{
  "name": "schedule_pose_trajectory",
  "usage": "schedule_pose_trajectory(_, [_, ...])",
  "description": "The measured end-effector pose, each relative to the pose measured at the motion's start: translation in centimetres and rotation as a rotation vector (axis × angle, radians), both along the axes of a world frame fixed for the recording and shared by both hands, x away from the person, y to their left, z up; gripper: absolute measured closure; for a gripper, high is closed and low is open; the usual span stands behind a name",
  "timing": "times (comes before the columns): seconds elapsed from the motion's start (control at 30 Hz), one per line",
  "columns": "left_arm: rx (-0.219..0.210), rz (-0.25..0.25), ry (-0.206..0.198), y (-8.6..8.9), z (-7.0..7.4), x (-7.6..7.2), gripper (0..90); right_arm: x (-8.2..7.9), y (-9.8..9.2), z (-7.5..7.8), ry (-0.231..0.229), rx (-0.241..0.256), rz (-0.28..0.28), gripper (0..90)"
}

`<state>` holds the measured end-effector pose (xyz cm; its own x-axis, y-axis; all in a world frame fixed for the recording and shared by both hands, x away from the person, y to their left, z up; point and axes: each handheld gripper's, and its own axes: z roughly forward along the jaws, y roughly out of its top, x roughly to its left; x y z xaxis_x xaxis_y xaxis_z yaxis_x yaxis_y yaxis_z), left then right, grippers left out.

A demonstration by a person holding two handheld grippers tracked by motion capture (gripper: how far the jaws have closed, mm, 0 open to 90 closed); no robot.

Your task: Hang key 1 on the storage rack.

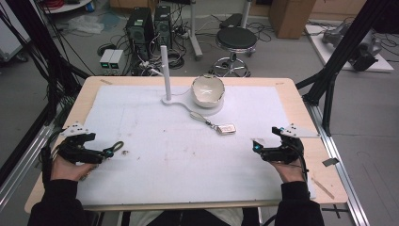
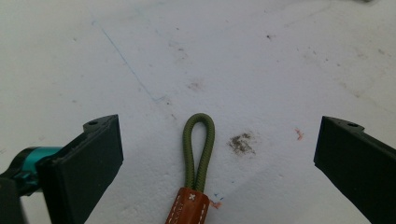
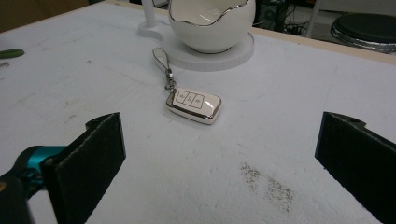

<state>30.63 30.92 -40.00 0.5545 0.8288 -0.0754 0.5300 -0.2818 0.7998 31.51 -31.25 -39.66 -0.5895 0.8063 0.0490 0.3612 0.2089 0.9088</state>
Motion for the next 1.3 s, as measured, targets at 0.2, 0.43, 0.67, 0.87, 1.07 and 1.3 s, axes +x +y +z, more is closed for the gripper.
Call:
schedule_pose_trajectory(0.2, [0.06, -0.022, 0.052, -0.8, -0.1, 1.0, 1.7, -0.1, 0.1, 0.0, -0.002, -0.012, -0.002, 0.7])
schedule_pose_trajectory(0.43, [0.106, -0.043, 0.108, -1.4, -0.9, 1.8, 2.3, 0.0, 0.2, -0.2, 0.0, -0.025, 0.001, 0.7])
schedule_pose_trajectory(0.67, [0.124, -0.048, 0.136, -1.9, -1.3, 2.2, 6.5, 0.0, 0.3, -0.2, 0.004, -0.035, 0.002, 0.7])
schedule_pose_trajectory(0.87, [0.143, -0.045, 0.186, -1.7, -1.8, 2.7, 9.7, -0.1, 0.2, -0.2, 0.002, -0.033, 0.003, 0.7])
schedule_pose_trajectory(1.07, [0.165, -0.044, 0.239, -1.5, -2.2, 2.8, 17.2, -0.1, 0.1, -0.3, 0.001, -0.034, -0.001, 0.7])
schedule_pose_trajectory(1.3, [0.245, -0.025, 0.303, -1.0, -2.3, 2.6, 23.8, -0.2, 0.0, -0.3, 0.002, -0.031, -0.006, 0.7])
